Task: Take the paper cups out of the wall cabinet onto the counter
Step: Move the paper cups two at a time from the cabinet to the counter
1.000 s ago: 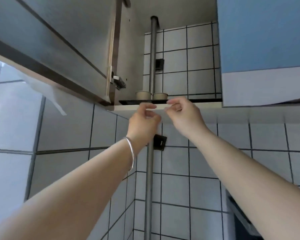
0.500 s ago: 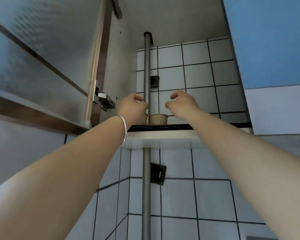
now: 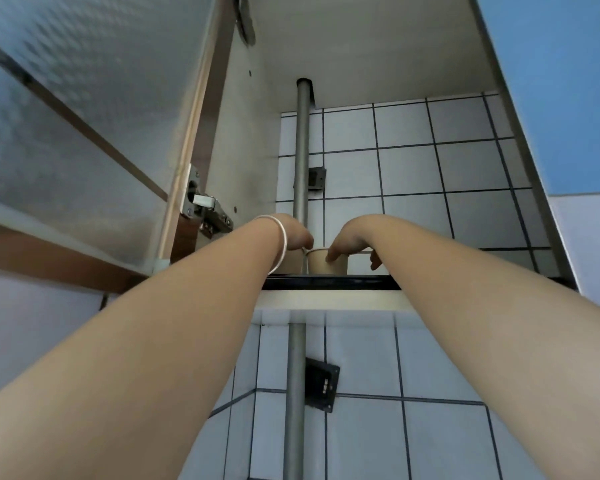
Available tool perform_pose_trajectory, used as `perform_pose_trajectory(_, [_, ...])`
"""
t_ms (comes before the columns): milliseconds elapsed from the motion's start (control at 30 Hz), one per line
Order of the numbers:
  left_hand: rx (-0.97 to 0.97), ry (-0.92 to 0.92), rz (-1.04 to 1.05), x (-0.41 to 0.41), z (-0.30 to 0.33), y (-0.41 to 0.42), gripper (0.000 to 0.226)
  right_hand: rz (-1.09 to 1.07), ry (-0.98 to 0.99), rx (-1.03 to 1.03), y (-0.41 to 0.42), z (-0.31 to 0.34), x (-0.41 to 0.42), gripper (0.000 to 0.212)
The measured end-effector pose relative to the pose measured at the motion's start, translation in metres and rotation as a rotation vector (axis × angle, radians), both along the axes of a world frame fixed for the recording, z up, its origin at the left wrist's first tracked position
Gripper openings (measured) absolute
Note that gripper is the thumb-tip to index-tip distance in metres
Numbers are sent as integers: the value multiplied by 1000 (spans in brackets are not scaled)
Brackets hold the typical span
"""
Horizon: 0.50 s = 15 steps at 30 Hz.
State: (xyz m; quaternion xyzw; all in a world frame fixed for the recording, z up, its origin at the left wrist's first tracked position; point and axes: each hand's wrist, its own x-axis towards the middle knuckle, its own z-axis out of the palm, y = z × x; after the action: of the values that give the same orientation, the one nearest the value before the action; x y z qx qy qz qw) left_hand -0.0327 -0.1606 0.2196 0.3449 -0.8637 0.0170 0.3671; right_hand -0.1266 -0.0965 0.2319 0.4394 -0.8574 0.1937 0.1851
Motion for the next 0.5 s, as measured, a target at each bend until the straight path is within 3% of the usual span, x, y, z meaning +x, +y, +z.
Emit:
perform_pose_trajectory(300, [-11,-30,45,-5,-4,-10,51,36,-65,-43,-9,-2,-12,58])
perform_pose_trajectory(500, [-101,68,77,3,2,-5,47,217,-261,-280,5,1,-9,56])
